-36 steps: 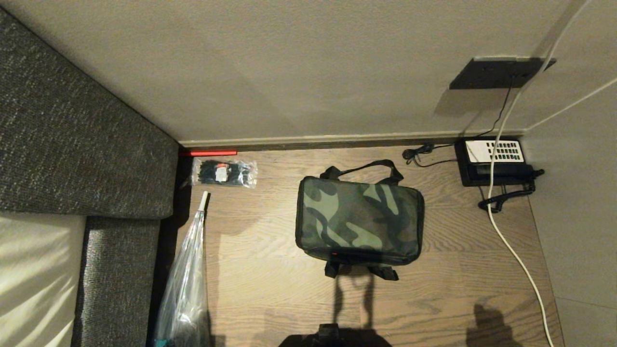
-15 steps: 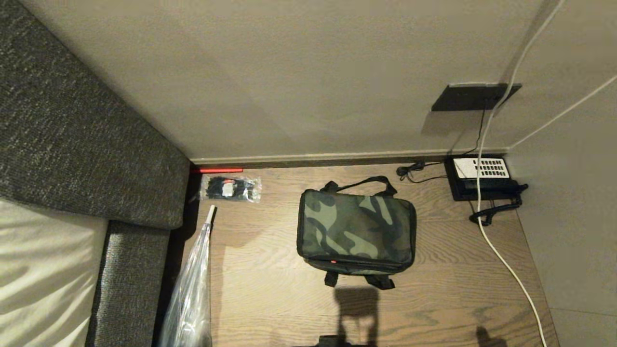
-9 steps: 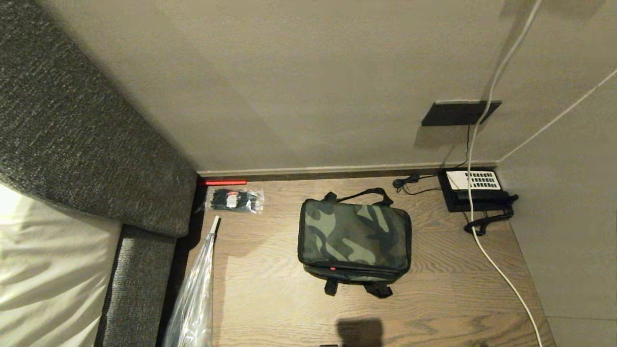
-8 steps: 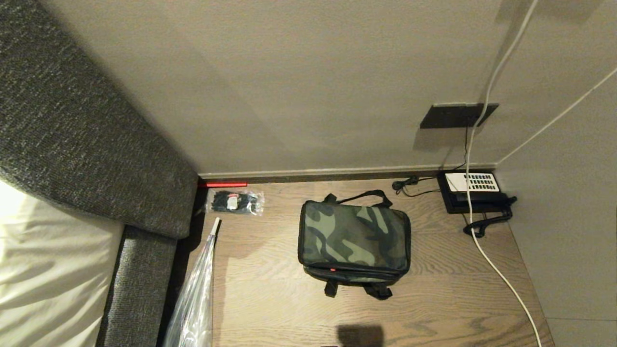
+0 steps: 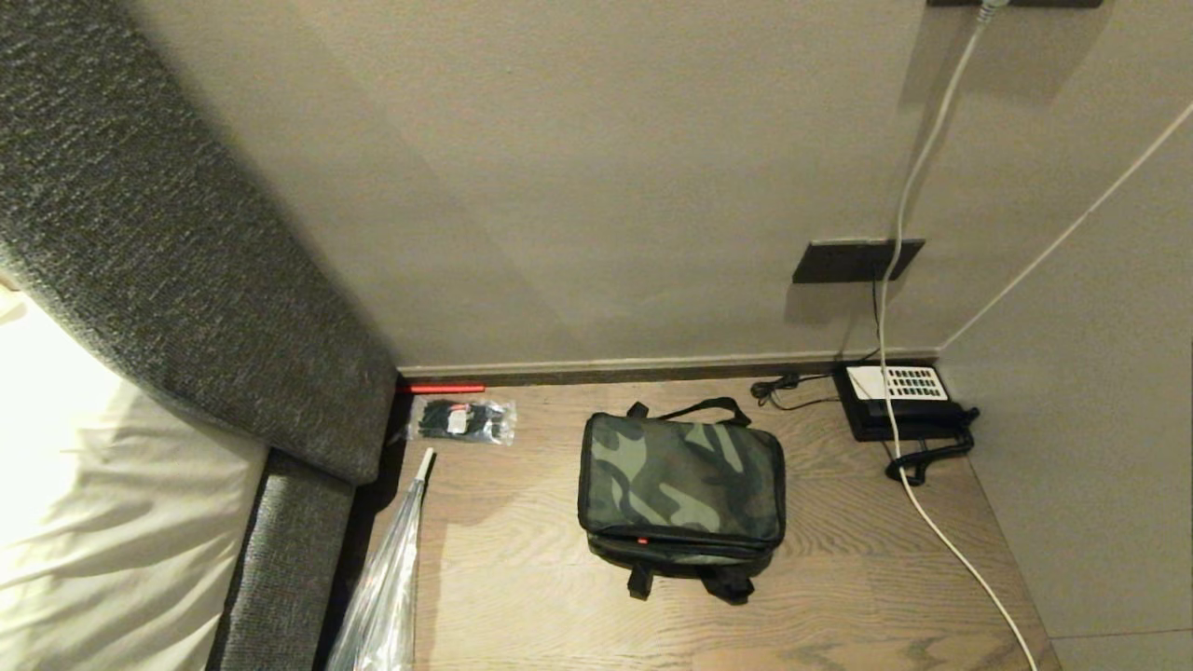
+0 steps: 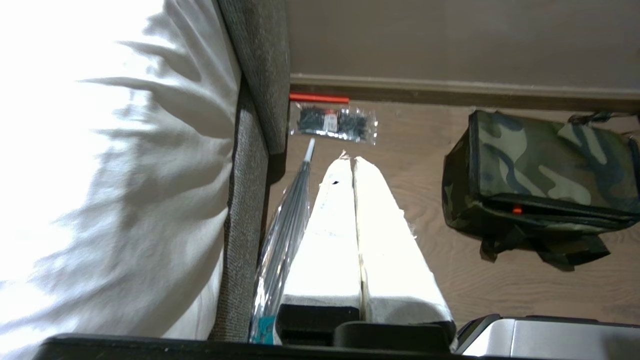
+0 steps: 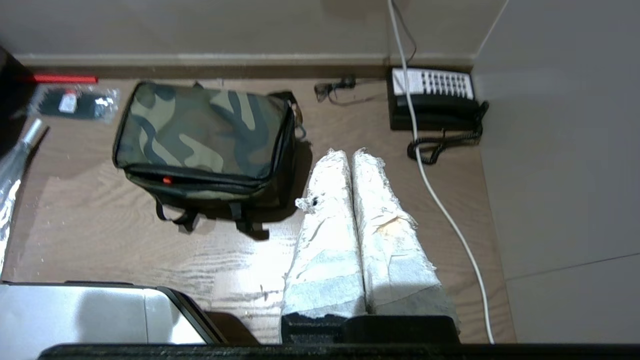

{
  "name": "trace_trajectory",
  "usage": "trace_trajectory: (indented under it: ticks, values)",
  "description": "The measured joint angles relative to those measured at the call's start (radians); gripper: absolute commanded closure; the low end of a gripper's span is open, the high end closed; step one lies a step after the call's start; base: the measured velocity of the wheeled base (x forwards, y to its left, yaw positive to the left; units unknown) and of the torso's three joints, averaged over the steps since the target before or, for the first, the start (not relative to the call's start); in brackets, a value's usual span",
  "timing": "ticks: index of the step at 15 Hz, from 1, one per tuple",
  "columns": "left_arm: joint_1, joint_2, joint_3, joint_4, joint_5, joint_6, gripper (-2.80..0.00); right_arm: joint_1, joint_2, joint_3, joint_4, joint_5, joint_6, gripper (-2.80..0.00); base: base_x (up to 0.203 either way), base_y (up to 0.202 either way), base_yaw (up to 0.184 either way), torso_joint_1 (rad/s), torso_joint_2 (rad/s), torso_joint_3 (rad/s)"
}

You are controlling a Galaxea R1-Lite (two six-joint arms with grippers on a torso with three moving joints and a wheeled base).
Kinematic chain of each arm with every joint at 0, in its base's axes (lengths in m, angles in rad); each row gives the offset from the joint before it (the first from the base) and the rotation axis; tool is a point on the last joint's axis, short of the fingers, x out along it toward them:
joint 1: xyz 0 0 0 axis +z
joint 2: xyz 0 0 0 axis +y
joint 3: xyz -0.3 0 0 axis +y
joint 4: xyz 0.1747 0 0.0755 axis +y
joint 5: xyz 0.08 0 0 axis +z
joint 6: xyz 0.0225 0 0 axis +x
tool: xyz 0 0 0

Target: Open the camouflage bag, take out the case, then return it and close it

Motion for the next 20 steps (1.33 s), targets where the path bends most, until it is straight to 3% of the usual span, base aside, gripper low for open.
trace_trajectory:
  ticks: [20]
  values:
    - [0.000, 0.000, 0.000, 0.000, 0.000, 0.000, 0.00, 0.000, 0.000, 0.000, 0.000, 0.000, 0.000, 0.00, 0.000, 0.000, 0.000, 0.002, 0.00, 0.200]
